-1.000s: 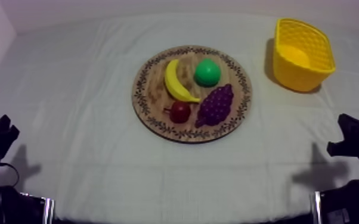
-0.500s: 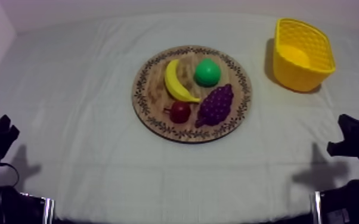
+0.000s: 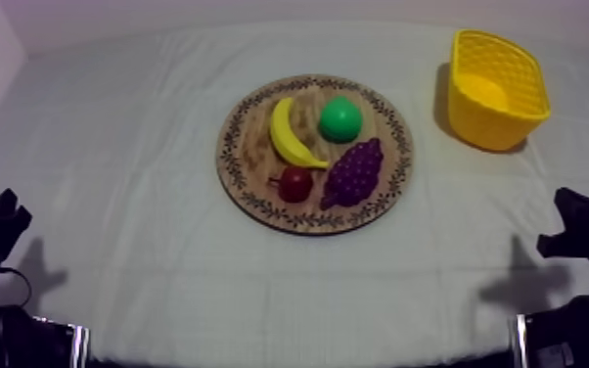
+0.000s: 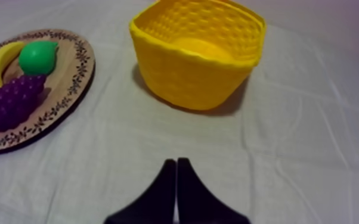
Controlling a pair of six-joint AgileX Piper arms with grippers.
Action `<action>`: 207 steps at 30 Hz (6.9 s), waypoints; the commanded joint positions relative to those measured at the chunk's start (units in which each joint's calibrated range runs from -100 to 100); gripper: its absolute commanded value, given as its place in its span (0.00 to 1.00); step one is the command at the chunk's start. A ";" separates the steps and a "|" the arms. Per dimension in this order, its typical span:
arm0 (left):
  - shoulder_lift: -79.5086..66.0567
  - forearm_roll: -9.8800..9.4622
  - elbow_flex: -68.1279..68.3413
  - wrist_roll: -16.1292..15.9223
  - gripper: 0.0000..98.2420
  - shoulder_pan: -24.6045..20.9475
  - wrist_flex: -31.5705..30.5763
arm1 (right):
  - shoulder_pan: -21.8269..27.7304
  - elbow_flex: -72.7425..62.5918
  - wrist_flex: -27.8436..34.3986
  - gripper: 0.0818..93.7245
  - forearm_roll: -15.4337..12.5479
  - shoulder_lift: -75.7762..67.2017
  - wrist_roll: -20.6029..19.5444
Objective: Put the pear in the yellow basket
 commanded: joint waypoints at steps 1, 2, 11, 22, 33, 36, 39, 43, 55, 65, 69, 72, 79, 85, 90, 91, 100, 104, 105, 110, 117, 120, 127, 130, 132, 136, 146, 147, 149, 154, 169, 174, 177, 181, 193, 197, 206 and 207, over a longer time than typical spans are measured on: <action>-0.04 0.00 0.00 0.00 0.00 -0.03 0.02 | -0.85 -2.31 0.53 0.01 1.43 3.24 -1.26; -0.04 0.00 0.00 0.00 0.00 -0.03 0.02 | -1.48 -3.86 0.51 0.01 2.47 5.20 -2.18; -0.04 0.00 0.00 0.00 0.00 -0.03 0.02 | -10.42 -31.28 8.98 0.01 10.33 24.72 -11.81; -0.04 0.00 0.00 0.00 0.00 -0.03 0.02 | -22.01 -58.98 18.98 0.01 12.33 42.41 -18.29; -0.04 0.00 0.00 0.00 0.00 -0.03 0.02 | -29.58 -66.97 16.84 0.01 12.98 58.33 -24.15; -0.04 0.00 0.00 0.00 0.00 -0.03 0.02 | -31.42 -66.07 14.25 0.01 14.13 63.04 -26.53; -0.04 0.00 0.00 0.00 0.00 -0.03 0.02 | -33.26 -64.69 11.78 0.01 15.45 67.87 -28.89; -0.04 0.00 0.00 0.00 0.00 -0.03 0.02 | -34.17 -64.10 8.97 0.01 16.04 74.59 -30.55; -0.04 0.00 0.00 -0.01 0.00 -0.03 0.02 | -31.73 -65.43 3.27 0.02 14.40 86.10 -29.36; -0.04 0.00 0.00 0.00 0.00 -0.03 0.02 | -32.16 -64.01 0.87 0.79 16.31 87.48 -29.79; -0.04 0.00 0.00 0.00 0.00 -0.03 0.02 | -32.35 -63.69 0.16 0.89 16.44 87.47 -29.18; -0.04 0.00 0.00 0.00 0.00 -0.03 0.02 | -32.28 -63.63 -0.45 0.92 16.01 87.97 -28.49; -0.04 0.00 0.00 -0.03 0.00 -0.03 0.02 | -29.82 -67.10 -2.19 0.92 12.89 93.83 -25.06; -0.04 0.00 0.00 0.00 0.00 -0.03 0.02 | -27.44 -73.27 -3.78 0.92 11.44 103.47 -22.93; -0.04 0.00 0.00 -0.01 0.00 -0.03 0.02 | -27.00 -78.97 -3.76 0.91 12.79 112.55 -24.12; -0.04 0.00 0.00 -0.01 0.00 -0.03 0.02 | -27.02 -80.00 -3.65 0.91 13.02 114.20 -24.34; -0.04 0.00 0.00 0.00 0.00 -0.03 0.02 | -26.28 -91.71 1.02 0.83 11.55 126.93 -23.38; -0.04 0.00 0.00 0.00 0.00 -0.03 0.02 | -25.95 -94.97 3.01 0.76 10.15 129.98 -22.01; -0.04 0.00 0.00 0.00 0.00 -0.03 0.02 | -25.89 -95.50 3.36 0.75 9.87 130.53 -21.69; -0.04 0.00 0.00 0.00 0.00 -0.03 0.02 | -25.63 -97.70 4.60 0.65 8.86 132.99 -20.40; -0.04 0.00 0.00 0.00 0.00 -0.03 0.02 | -25.64 -98.10 4.98 0.57 8.88 133.77 -20.05; -0.04 0.00 0.00 0.00 0.00 -0.03 0.02 | -25.89 -97.30 4.83 0.55 9.12 132.90 -20.17; -0.04 0.00 0.00 0.00 0.00 -0.03 0.02 | -26.44 -91.83 4.82 0.56 9.52 124.87 -19.80; -0.04 0.00 0.00 0.00 0.00 -0.03 0.02 | -26.42 -89.53 6.06 0.57 9.85 119.09 -19.47; -0.04 0.00 0.00 0.00 0.00 -0.03 0.02 | -25.92 -88.52 7.23 0.57 9.63 115.17 -18.68; -0.04 0.00 0.00 0.00 0.00 -0.03 0.02 | -23.79 -87.27 9.96 0.58 8.65 108.09 -16.40; -0.04 0.00 0.00 0.00 0.00 -0.03 0.02 | -12.80 -87.99 15.39 0.58 5.52 99.21 -8.93; -0.04 0.00 0.00 0.00 0.00 -0.03 0.02 | -11.42 -88.05 15.46 0.58 5.31 99.09 -8.28; -0.04 0.00 0.00 0.00 0.00 -0.03 0.02 | -8.76 -88.12 15.42 0.59 4.93 99.24 -7.13; -0.04 0.00 0.00 0.00 0.00 -0.03 0.02 | -3.73 -86.83 13.77 0.59 4.72 101.33 -5.52; -0.04 0.00 0.00 0.00 0.00 -0.03 0.02 | 1.18 -84.36 5.53 0.62 6.35 114.75 -5.78; -0.04 0.00 0.00 0.00 0.00 -0.03 0.02 | 1.82 -87.27 4.96 0.63 6.11 119.26 -5.48; -0.04 0.00 0.00 0.00 0.00 -0.03 0.02 | 1.99 -88.21 4.64 0.63 5.86 120.10 -5.09; -0.04 0.00 0.00 0.00 0.00 -0.03 0.02 | 1.81 -88.61 4.47 0.60 5.60 119.77 -4.76; -0.04 0.00 0.00 0.00 0.00 -0.03 0.02 | 2.77 -72.95 1.67 0.02 2.03 97.67 -1.69; -0.04 0.00 0.00 0.00 0.00 -0.03 0.02 | 3.69 -60.37 -3.99 0.01 1.67 83.80 -2.96; -0.04 0.00 0.00 0.00 0.00 -0.03 0.02 | 8.65 -25.29 -21.95 0.01 -6.23 47.12 1.50; -0.04 0.00 0.00 0.00 0.00 -0.03 0.02 | 8.82 -22.51 -21.51 0.01 -6.29 42.81 1.71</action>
